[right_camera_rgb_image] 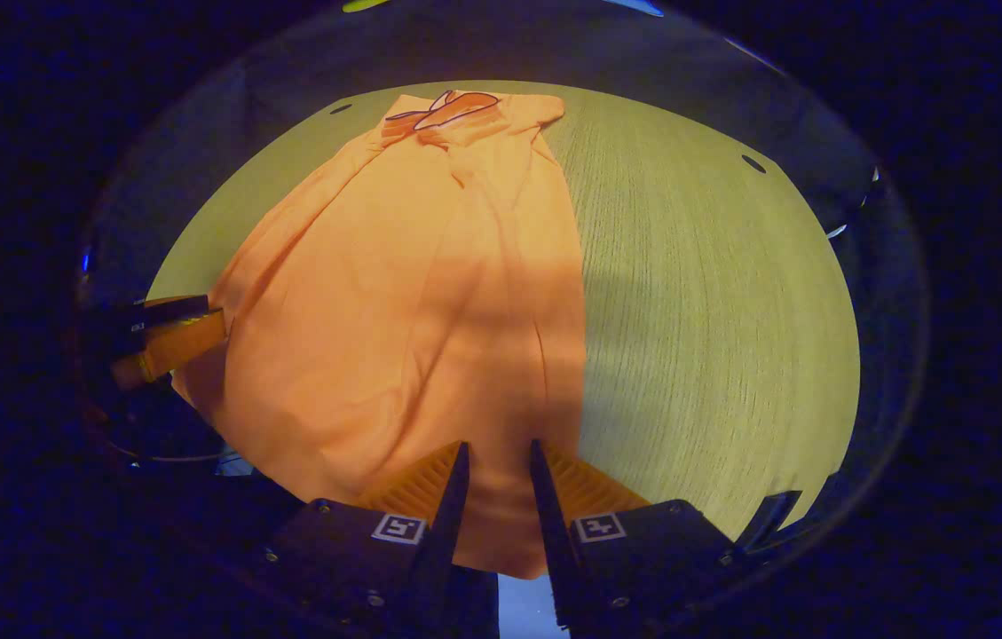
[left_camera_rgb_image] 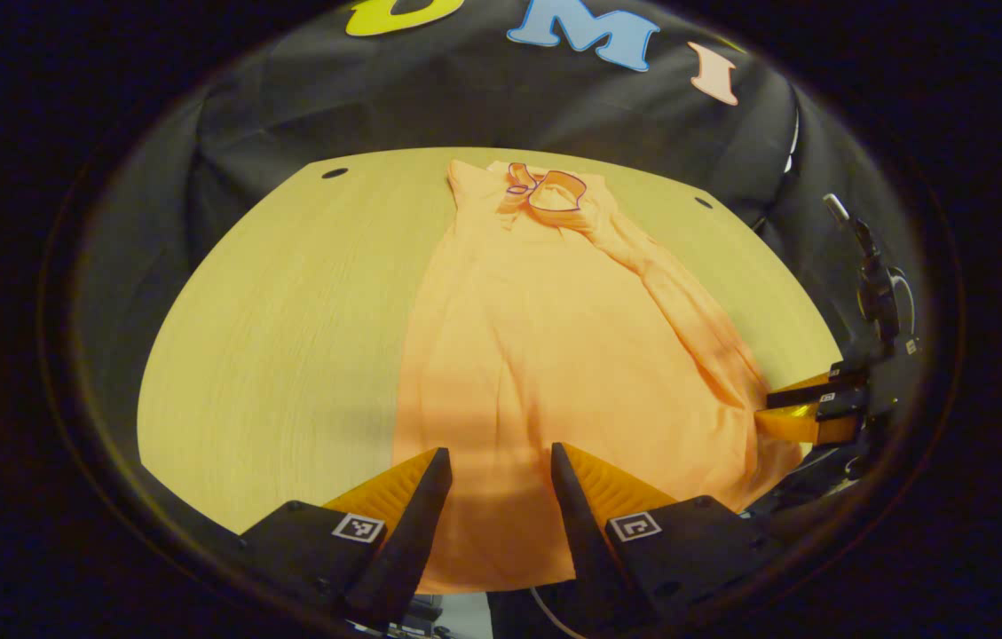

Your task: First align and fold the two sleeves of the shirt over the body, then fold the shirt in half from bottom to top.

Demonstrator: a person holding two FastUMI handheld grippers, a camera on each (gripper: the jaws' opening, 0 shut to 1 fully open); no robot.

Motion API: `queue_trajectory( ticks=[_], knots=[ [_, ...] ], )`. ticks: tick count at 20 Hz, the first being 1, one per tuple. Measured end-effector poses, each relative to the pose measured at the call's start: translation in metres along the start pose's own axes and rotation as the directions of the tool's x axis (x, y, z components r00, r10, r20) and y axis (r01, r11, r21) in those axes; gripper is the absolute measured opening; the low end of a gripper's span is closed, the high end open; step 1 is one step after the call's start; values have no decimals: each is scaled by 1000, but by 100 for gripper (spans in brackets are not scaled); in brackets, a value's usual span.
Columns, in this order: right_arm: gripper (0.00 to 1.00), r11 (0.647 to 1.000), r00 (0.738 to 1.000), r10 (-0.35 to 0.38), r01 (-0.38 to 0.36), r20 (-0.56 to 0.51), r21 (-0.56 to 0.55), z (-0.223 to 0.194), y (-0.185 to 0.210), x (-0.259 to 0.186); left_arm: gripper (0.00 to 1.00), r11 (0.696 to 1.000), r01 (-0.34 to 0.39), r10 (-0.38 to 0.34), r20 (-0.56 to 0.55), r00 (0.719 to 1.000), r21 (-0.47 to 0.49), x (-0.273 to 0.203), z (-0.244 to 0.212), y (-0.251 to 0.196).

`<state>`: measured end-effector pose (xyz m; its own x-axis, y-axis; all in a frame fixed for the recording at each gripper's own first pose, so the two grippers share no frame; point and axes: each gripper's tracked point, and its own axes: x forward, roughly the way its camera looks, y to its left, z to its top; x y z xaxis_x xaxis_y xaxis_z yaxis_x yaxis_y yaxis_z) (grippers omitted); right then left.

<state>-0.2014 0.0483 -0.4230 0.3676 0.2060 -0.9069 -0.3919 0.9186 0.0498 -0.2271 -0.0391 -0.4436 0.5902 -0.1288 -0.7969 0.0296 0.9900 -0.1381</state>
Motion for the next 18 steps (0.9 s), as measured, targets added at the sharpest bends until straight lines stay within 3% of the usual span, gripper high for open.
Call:
queue_trajectory(
  ticks=[1,2,3,8,9,13,14,16,17,18],
  knots=[
    [54,1000,1000,-9,9,2,3,-1,-2,1,82,1000,-1,1,-9,1000,0,1,-3,0],
    [55,1000,1000,-18,18,1,1,-2,-3,0,92,1000,-7,7,-15,1000,0,2,-6,3],
    [54,1000,1000,-28,28,1,-2,-4,-5,0,94,1000,-9,9,-20,1000,-3,3,-8,3],
    [60,995,997,-77,79,25,-54,-3,-8,-3,89,994,-74,76,-26,997,81,3,-15,8],
    [69,995,997,-78,79,18,-62,-6,-8,-1,89,990,-79,82,-23,996,115,4,-15,7],
    [69,997,998,-63,64,26,-47,-7,-6,0,91,992,-75,77,-17,997,105,8,-11,3],
    [69,999,999,-34,35,22,-29,-7,-1,-1,92,992,-74,76,-15,997,107,8,-13,4],
    [55,1000,1000,-12,12,24,-2,-6,1,2,89,992,-69,71,-12,997,104,8,-11,3],
    [52,1000,1000,-7,7,23,-6,-6,2,3,73,993,-69,70,-12,997,100,7,-10,2],
    [45,1000,1000,0,0,20,-11,-7,5,2,71,992,-65,66,-8,998,104,8,-11,2]
  ],
)
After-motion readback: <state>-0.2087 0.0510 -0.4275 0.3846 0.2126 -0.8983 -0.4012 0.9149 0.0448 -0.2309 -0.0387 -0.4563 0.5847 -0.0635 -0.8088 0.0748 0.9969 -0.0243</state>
